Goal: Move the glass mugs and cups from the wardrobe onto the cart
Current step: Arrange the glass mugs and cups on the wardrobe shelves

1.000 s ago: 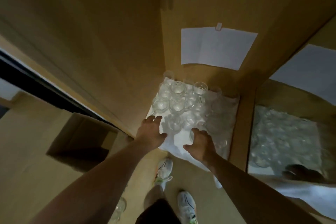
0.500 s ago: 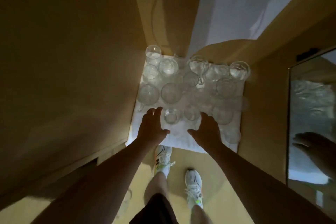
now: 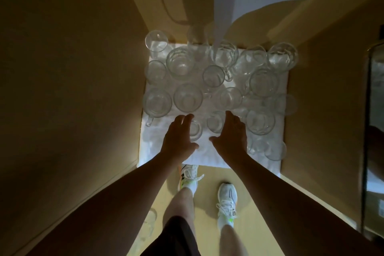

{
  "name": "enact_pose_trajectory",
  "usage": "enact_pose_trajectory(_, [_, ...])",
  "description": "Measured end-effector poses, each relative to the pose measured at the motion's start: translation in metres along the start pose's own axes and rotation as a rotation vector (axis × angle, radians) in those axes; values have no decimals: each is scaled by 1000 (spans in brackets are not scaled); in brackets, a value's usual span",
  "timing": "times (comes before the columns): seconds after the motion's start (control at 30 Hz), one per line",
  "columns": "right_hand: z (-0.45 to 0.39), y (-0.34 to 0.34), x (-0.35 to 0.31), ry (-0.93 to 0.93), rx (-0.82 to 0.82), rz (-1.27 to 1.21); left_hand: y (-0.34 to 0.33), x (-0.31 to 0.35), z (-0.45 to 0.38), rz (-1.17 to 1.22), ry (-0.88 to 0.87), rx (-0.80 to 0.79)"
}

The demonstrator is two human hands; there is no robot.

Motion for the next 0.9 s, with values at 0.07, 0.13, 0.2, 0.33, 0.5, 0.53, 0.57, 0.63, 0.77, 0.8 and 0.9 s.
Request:
enact_pose_trajectory(0.07, [0, -1, 2, 38, 49, -2, 1, -1, -1, 26, -10, 56])
enact_pose_trajectory(0.13, [2, 2, 4, 71, 86, 3, 5, -4, 2, 35, -15, 73])
enact_pose_trajectory(0.2, [7, 5, 3, 96, 94, 8, 10, -7, 8, 39, -16, 73])
enact_pose_trajectory(0.33, [19, 17, -5, 82, 117, -70, 29, -13, 25, 60, 15, 92])
enact_pose_trajectory(0.5, [36, 38, -22, 119, 112, -71, 59, -11, 51, 70, 43, 111])
enact_pose_trajectory(0.53, [43, 44, -26, 132, 116, -77, 66, -9, 59, 74, 44, 122])
enact_pose_trajectory(0.57, [49, 50, -30, 147, 128, -88, 74, -7, 67, 80, 44, 140])
enact_pose_trajectory(0.63, [62, 64, -39, 178, 156, -116, 90, 0, 82, 97, 47, 193])
enact_pose_trajectory(0.77, [89, 97, -60, 215, 188, -223, 131, 18, 116, 93, 42, 286])
enact_pose_trajectory(0.8, [96, 107, -66, 217, 201, -249, 144, 24, 125, 87, 49, 307])
enact_pose_trajectory(0.9, [120, 140, -86, 256, 258, -343, 183, 42, 152, 129, 68, 390])
Point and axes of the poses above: each hand's wrist, its own z-axis away from the middle knuckle, its own y-axis out of the back of the hand, x = y × z, the point moved 5 cm from there along -z, towards the middle knuckle, and after that the axes turned 8 degrees about -z, right-handed, at the moved point
